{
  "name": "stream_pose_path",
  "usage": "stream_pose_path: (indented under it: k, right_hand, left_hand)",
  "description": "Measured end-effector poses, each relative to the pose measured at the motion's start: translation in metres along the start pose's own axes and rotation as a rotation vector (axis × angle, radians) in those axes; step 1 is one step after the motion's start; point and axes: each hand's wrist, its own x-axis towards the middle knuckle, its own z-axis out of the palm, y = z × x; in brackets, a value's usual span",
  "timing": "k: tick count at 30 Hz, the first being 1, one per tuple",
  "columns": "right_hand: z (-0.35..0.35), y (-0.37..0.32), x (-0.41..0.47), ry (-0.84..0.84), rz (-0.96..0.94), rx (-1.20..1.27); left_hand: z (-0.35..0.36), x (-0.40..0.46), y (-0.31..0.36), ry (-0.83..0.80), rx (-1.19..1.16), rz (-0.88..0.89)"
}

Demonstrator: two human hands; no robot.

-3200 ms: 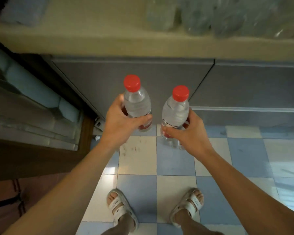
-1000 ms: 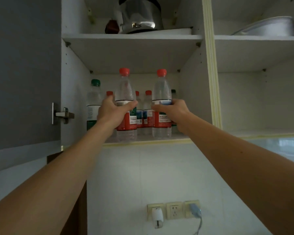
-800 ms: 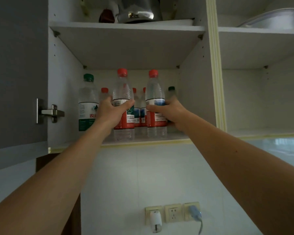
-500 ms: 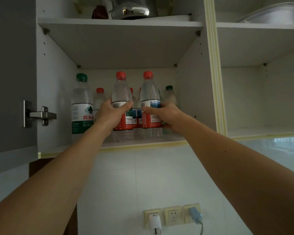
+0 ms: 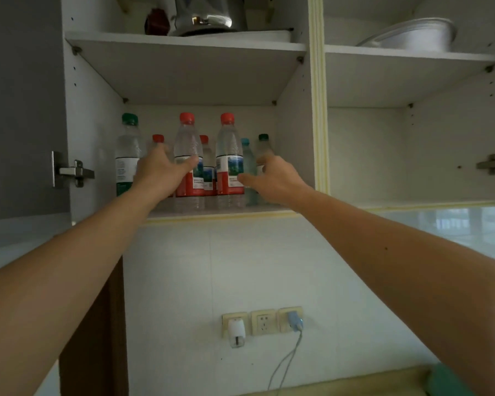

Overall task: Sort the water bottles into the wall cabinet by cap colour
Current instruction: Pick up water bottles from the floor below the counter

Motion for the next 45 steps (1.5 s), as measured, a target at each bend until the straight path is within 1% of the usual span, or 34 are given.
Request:
stream_pose_path:
  k: [2, 5, 7, 10, 14, 16, 19, 23, 27, 31, 34, 36, 40, 45]
  right_hand:
    - [-0.021, 0.0, -0.028, 0.042, -0.059, -0.09]
    - [-0.052, 0.002, -0.079, 0.062, -0.123, -0.167]
    - [-0.069, 0.008, -0.115, 0.052, -0.166, -0.212]
    - [-0.092, 0.026, -0.168, 0.01, -0.197, -0.248]
    - [-0.117, 0.061, -0.238, -0.022, -0.143, -0.234]
    - [-0.124, 0.076, -0.27, -0.036, -0.115, -0.2]
    - [-0.127, 0.101, -0.317, -0.093, -0.022, -0.152]
    - [-0.121, 0.134, -0.388, -0.188, 0.085, -0.101]
    - [-0.111, 0.16, -0.465, -0.251, 0.157, -0.055]
    - [-0.099, 0.187, -0.539, -0.309, 0.329, 0.002]
    - [-0.084, 0.204, -0.601, -0.319, 0.51, 0.073]
    - [-0.071, 0.216, -0.646, -0.327, 0.644, 0.09]
    - [-0.039, 0.247, -0.741, -0.311, 0.922, 0.088]
    - [-0.009, 0.294, -0.856, -0.358, 1.135, 0.044]
  left_hand:
    - [-0.004, -0.024, 0.017, 0.033, -0.051, 0.056]
    - [-0.004, -0.072, 0.047, 0.068, -0.098, 0.13]
    - [0.001, -0.109, 0.064, 0.046, -0.136, 0.15]
    - [0.012, -0.168, 0.087, -0.032, -0.204, 0.158]
    - [0.034, -0.247, 0.109, -0.148, -0.193, 0.154]
    - [0.046, -0.284, 0.114, -0.198, -0.171, 0.115]
    - [0.061, -0.338, 0.117, -0.294, -0.157, 0.041]
    - [0.083, -0.416, 0.106, -0.461, -0.166, -0.055]
    - [0.104, -0.496, 0.078, -0.617, -0.174, -0.148]
    - [0.12, -0.57, 0.043, -0.692, -0.227, -0.316]
    - [0.123, -0.632, 0.014, -0.75, -0.196, -0.374]
    - [0.123, -0.675, -0.008, -0.822, -0.158, -0.407]
    - [0.128, -0.76, -0.051, -0.974, -0.131, -0.53]
    - [0.14, -0.868, -0.1, -0.998, -0.13, -0.684]
